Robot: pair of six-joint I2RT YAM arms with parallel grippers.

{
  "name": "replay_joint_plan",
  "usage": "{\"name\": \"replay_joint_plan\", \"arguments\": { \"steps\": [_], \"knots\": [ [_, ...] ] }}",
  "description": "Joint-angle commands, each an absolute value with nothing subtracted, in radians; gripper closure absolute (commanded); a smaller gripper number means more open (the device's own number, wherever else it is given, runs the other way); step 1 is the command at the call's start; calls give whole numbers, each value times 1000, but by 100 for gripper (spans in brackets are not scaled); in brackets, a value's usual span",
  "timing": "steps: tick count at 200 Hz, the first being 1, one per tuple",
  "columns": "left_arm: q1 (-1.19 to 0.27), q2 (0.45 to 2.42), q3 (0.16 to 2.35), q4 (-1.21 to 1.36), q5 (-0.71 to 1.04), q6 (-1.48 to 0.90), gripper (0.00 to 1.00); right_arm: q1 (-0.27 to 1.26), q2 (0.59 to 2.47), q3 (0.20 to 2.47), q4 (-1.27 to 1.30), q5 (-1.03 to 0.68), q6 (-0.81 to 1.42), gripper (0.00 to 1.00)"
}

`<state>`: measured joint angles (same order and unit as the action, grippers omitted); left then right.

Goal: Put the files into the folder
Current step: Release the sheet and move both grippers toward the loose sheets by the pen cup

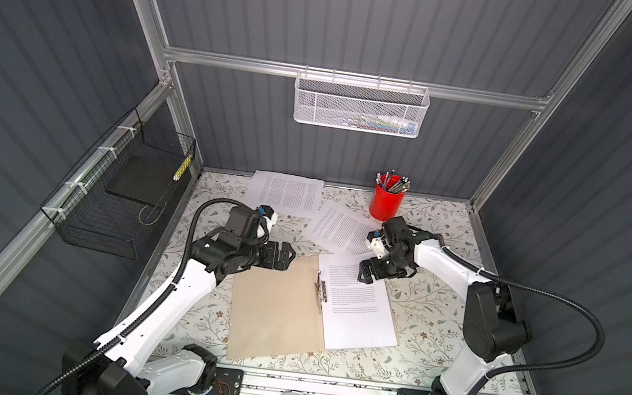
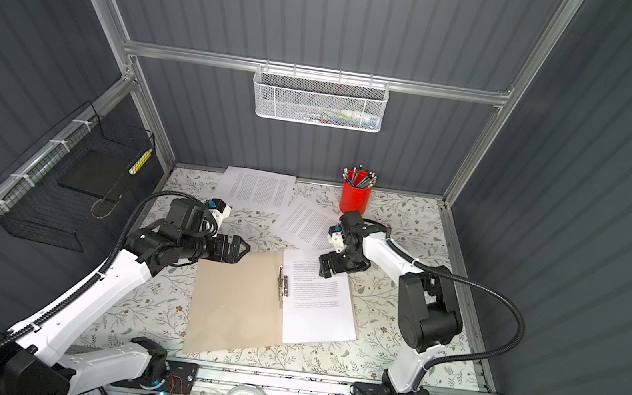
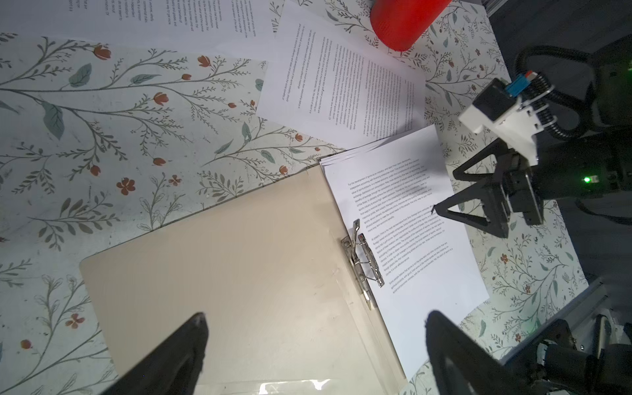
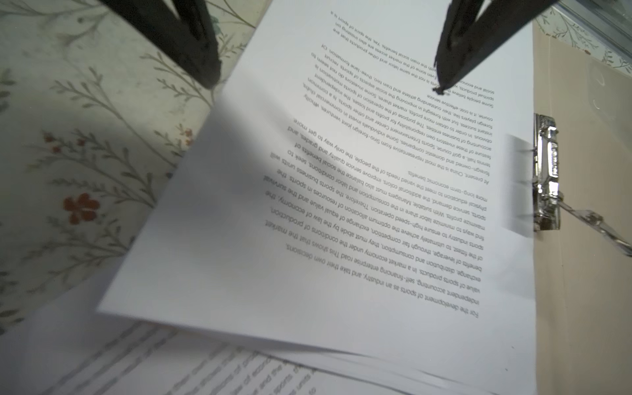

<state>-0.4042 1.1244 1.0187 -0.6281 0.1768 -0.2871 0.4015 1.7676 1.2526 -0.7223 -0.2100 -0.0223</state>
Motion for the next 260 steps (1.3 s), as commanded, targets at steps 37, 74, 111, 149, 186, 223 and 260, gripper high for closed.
{"name": "replay_joint_plan", "arguments": {
  "steps": [37,74,111,149,186,223,260],
  "knots": [
    [-397,1138,1020,-648,147,-279,0,381,1593,1205,-593,144,29,1],
    [-396,1084,986,-565,147,-332,0,230,1592,1202,-480,-9,195,1],
    [-396,1198,1004,-470,226,-422,0,138,1692,1183,-318,-142,315,1],
    [-397,1451,1114,-388,306,-487,0,83,1820,1211,-197,-254,413,1],
    [-397,1731,1290,-380,322,-502,1,38,1928,1270,-134,-322,489,1],
    [-397,1971,1517,-409,346,-489,0,30,2014,1329,-102,-431,544,1],
    [-397,2126,1671,-422,364,-487,0,20,2055,1368,-105,-451,576,1]
  ]
}}
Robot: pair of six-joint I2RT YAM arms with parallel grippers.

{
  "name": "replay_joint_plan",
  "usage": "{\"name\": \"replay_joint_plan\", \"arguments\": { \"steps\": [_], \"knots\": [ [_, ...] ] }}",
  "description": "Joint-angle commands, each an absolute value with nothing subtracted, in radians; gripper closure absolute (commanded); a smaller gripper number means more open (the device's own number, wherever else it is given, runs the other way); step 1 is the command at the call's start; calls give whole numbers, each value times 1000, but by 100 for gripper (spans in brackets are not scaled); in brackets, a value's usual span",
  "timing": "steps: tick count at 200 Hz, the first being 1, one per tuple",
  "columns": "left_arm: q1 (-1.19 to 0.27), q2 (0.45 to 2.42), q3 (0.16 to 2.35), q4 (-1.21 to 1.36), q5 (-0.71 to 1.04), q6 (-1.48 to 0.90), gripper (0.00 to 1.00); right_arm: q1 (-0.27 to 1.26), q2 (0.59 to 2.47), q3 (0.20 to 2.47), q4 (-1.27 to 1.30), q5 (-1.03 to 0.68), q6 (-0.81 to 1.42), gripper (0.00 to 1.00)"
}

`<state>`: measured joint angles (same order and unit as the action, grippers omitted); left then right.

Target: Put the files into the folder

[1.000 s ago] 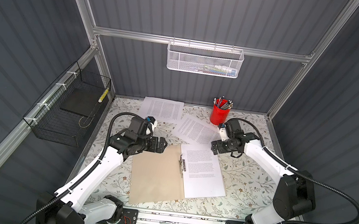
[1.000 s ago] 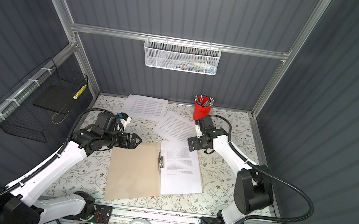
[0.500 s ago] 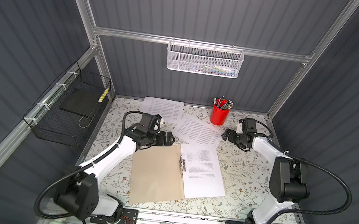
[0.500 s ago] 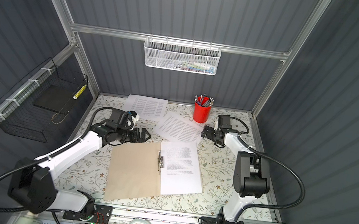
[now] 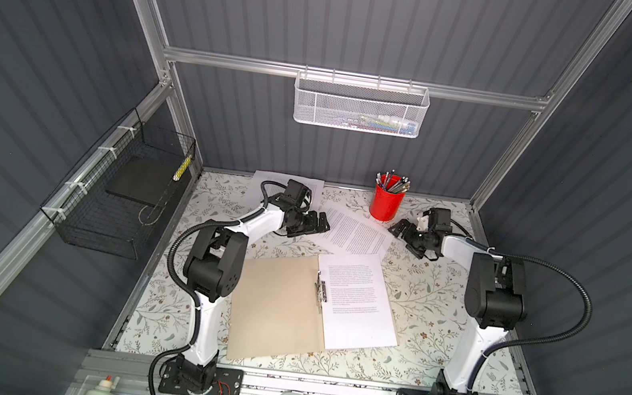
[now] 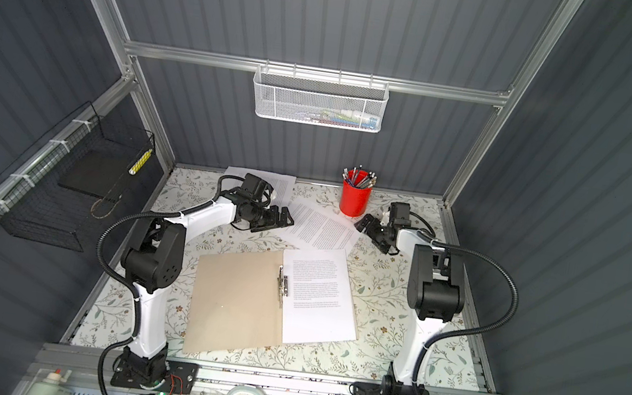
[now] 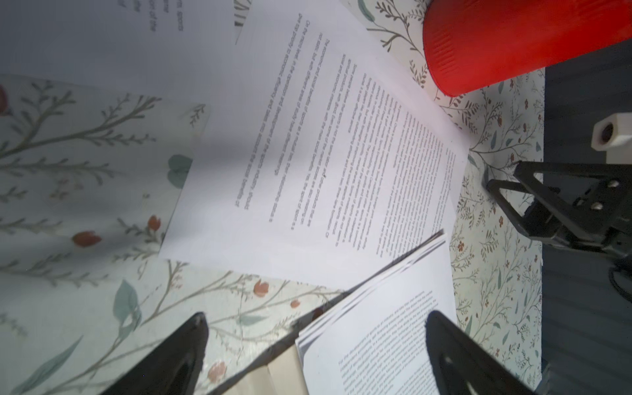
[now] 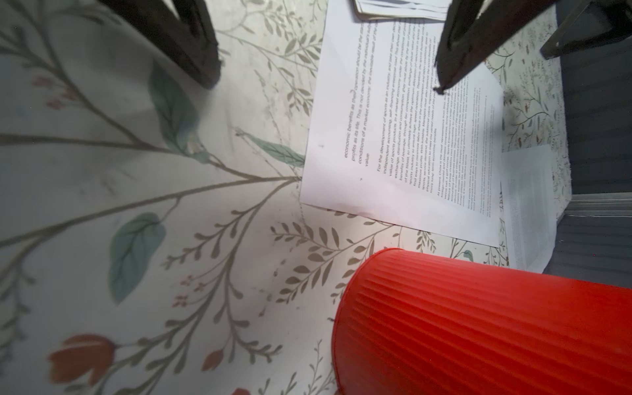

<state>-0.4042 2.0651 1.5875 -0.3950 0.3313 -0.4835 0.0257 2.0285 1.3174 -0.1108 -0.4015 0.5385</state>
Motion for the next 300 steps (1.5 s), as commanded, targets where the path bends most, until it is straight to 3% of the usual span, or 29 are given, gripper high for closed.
{"name": "replay_joint_plan", "arguments": {
  "steps": [1,190,252,300],
  "knots": [
    [-397,2129,1676,-422,365,-487,0,18,2056,1371,-108,-451,576,1],
    [-487,2362,1807,-472,413,-470,0,10,2214,1535,-218,-582,618,5],
    [-488,2393,1833,-498,394,-478,0,0,2073,1375,-81,-743,641,1],
    [-482,2403,1835,-502,391,-482,0,-50,1952,1178,107,-819,731,4]
  ]
}}
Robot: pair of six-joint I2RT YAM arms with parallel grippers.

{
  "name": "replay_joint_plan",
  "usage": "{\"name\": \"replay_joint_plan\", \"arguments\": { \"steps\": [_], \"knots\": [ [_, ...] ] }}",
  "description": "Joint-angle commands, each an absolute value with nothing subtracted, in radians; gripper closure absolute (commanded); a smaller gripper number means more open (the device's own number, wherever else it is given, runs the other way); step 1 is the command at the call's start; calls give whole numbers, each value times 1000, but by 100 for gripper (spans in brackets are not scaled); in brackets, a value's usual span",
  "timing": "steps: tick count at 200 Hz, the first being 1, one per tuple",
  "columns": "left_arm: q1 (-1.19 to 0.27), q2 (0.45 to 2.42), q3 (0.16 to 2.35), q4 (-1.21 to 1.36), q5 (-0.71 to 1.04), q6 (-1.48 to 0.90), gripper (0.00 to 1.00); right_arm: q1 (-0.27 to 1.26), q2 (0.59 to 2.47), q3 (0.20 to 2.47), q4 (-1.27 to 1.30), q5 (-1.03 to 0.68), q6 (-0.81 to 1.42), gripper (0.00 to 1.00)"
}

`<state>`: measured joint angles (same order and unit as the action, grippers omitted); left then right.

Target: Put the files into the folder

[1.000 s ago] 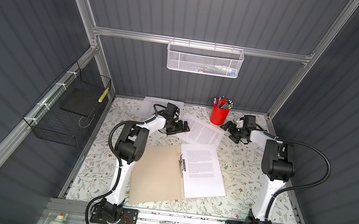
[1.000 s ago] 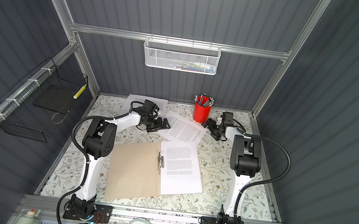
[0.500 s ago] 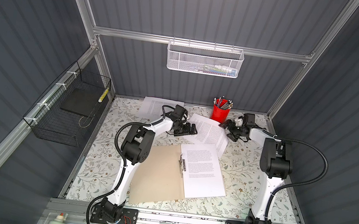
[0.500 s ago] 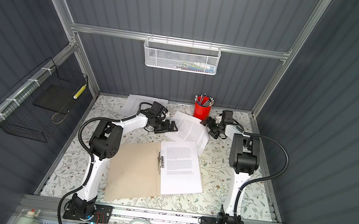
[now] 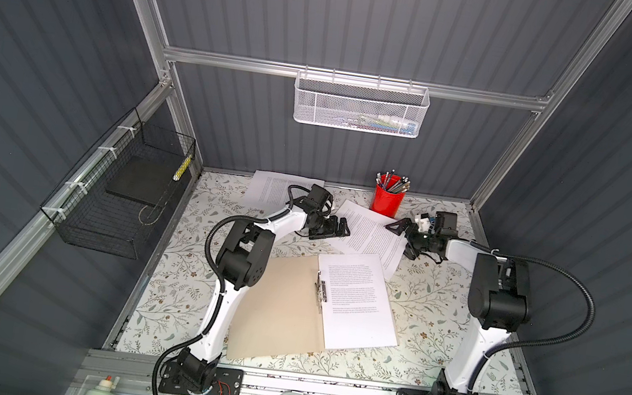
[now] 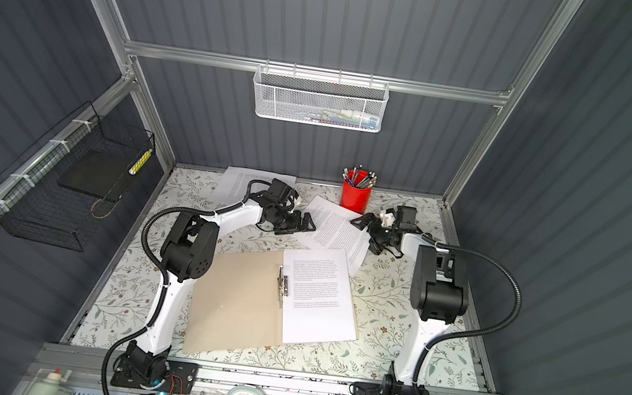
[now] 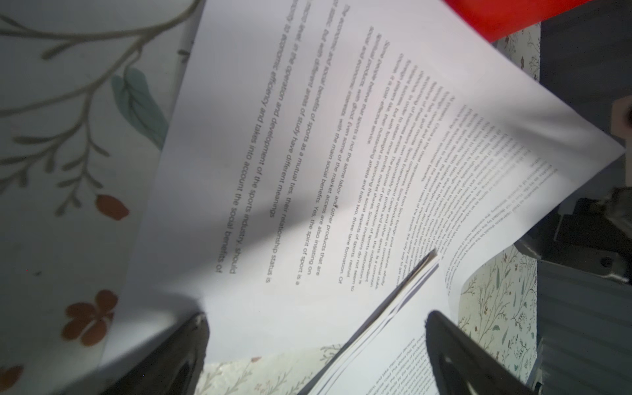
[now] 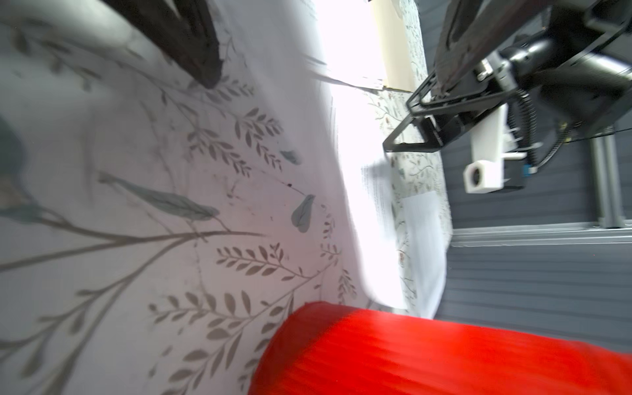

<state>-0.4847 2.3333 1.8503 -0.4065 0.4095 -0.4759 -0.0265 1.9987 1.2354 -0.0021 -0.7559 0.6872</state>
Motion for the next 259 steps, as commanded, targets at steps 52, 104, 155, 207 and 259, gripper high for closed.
{"name": "replay_joint_plan", "arguments": {
  "steps": [52,104,155,207,259],
  "knots": [
    [-476,2380,1817,-486,416,-484,0,-49,1969,1134,163,-792,732,36],
    [-466,2353,1800,-466,452,-486,0,-48,1992,1166,95,-717,694,75],
    [-459,2312,1848,-465,526,-467,0,-48,1975,1169,44,-626,635,99],
    [-459,2086,1801,-457,513,-479,0,-69,1868,1164,-37,-547,557,100],
    [-449,1674,1482,-409,336,-468,0,-129,1559,944,-53,-445,622,100]
  ]
}}
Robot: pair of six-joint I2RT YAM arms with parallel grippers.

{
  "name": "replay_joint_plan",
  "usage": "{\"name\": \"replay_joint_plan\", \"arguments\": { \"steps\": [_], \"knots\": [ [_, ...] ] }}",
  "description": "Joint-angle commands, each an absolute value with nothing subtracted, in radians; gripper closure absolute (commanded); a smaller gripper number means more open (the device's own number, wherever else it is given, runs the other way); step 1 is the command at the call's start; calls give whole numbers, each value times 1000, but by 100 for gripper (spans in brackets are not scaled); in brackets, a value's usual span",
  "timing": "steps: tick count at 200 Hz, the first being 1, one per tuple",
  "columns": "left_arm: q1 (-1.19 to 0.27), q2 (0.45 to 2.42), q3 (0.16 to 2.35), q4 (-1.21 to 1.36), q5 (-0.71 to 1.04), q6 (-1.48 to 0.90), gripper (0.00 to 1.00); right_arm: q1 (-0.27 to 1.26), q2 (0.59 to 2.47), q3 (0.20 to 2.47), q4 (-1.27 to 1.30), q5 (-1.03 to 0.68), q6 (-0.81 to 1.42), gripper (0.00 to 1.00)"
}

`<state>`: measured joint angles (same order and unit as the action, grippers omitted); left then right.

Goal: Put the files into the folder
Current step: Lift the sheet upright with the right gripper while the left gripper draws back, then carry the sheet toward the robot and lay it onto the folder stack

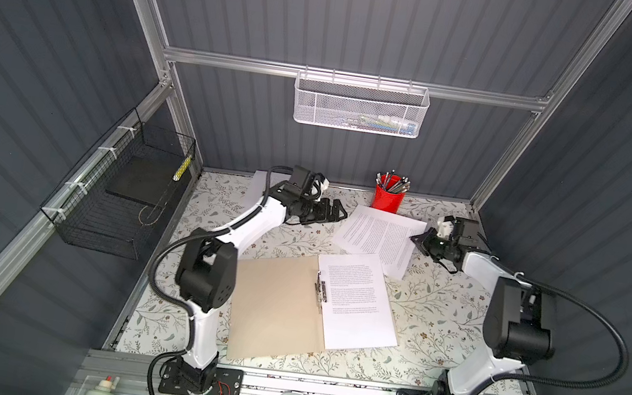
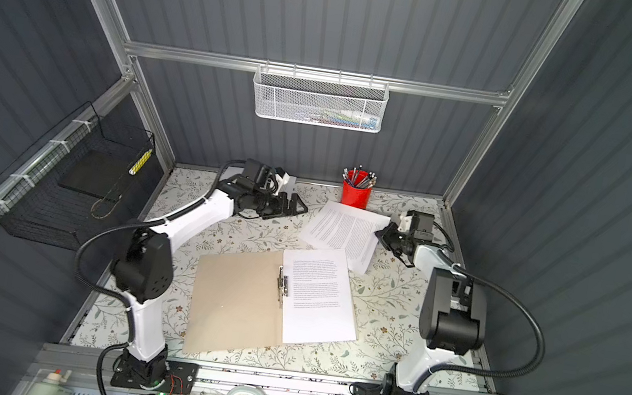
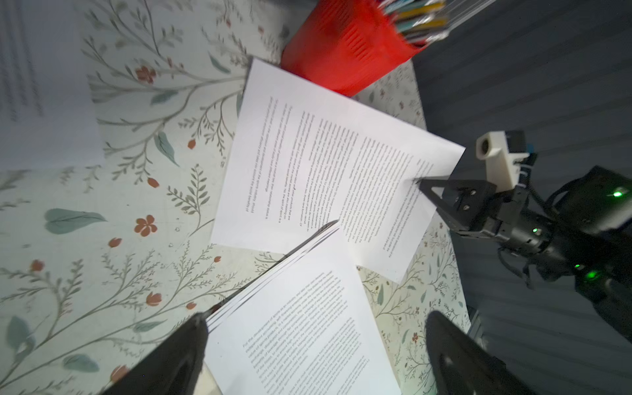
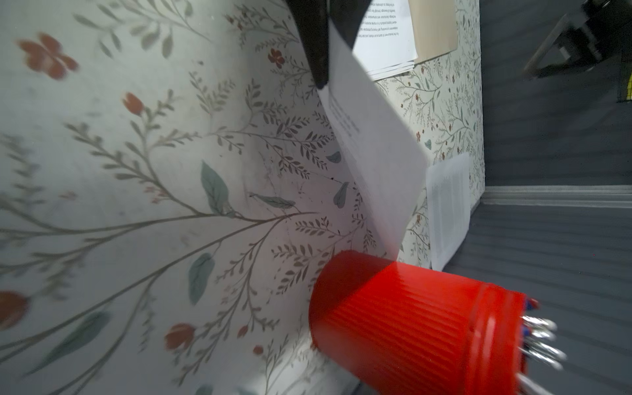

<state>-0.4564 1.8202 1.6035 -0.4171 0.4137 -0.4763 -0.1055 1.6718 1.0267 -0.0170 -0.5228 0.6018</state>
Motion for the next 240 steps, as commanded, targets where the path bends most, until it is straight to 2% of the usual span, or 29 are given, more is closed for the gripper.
{"name": "replay_joint_plan", "arguments": {
  "steps": [1,48,54,82,112,180,213,240],
  "knots": [
    [-449,1667,1479,-409,321,-466,0,-129,1551,941,-56,-440,623,100],
    [-448,1387,1290,-513,190,-400,0,-128,1298,895,-250,-347,626,100],
    [-447,1360,1278,-535,172,-387,0,-126,1256,888,-271,-290,629,100],
    [-447,1260,1236,-610,99,-324,0,-107,1080,893,-362,-197,636,100],
    [-448,1199,1172,-626,54,-275,0,-28,1005,972,-484,-98,647,100],
    [-448,1150,1111,-627,82,-236,0,251,1113,1187,-453,-61,770,100],
    [-448,1126,1099,-620,100,-238,0,307,1266,1329,-395,-113,821,100],
    [-448,1114,1091,-623,108,-237,0,341,1300,1404,-336,-135,836,100]
  ]
}}
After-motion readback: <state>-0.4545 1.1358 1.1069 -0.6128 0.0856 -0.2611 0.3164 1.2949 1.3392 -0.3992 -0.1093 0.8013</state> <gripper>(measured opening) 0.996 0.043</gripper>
